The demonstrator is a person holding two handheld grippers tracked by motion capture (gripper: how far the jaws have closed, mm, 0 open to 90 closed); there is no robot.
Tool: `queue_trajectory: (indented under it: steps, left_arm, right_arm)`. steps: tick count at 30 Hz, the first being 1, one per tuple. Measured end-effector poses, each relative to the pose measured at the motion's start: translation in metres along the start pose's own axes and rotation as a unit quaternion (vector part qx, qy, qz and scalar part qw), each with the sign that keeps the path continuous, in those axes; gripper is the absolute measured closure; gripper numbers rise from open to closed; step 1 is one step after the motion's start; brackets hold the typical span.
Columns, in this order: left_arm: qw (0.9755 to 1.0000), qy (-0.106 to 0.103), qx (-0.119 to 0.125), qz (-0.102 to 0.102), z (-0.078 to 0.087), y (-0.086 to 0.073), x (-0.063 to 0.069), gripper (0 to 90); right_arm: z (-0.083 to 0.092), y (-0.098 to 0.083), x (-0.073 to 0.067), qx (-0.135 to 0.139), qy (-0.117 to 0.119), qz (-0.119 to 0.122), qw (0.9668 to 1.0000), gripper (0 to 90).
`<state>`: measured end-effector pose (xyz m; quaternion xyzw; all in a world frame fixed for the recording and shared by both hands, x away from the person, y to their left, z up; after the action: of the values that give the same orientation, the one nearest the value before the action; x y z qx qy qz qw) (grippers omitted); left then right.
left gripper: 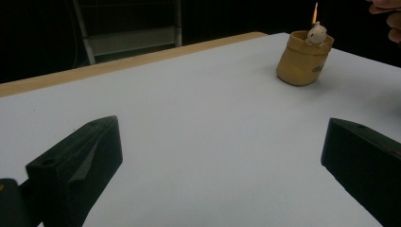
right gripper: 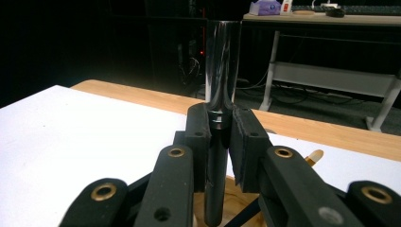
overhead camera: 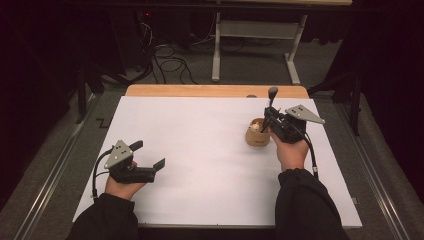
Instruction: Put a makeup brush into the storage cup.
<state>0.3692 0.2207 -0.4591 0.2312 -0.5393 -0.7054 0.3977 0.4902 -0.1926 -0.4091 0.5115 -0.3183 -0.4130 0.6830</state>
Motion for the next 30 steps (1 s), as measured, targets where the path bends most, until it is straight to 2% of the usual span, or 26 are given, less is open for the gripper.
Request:
queue_trajectory:
  steps: [6,22,30]
  left_arm:
    - [1.0,0.001,0.001,0.0,0.0,0.0,0.0,0.3]
    - [1.0,0.001,0.001,0.0,0.001,0.0,0.0,0.3]
    - [1.0,0.002,-0.001,-0.002,0.0,0.0,0.0,0.3]
  right_arm:
    - [-0.004,-0.004,0.004,-0.009,-0.003,-0.003,1.0,80.5]
    - [-0.014,-0.018,-0.002,-0.03,0.001,0.0,0.9995,80.4]
    - [-0.015,-0.028,-0.001,-0.037,0.002,-0.003,0.9993,80.4]
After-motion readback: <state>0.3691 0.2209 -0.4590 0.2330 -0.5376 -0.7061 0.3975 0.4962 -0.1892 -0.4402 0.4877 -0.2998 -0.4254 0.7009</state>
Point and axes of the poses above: each handheld gripper's, and its own axes: z roughly backward along the jaws, y roughly out of its top, x roughly to its right, the point moved 4 cm from there along -z, roughly forward along the jaws, and after that the axes turned 2 degrees about z, right-handed, at the moved point
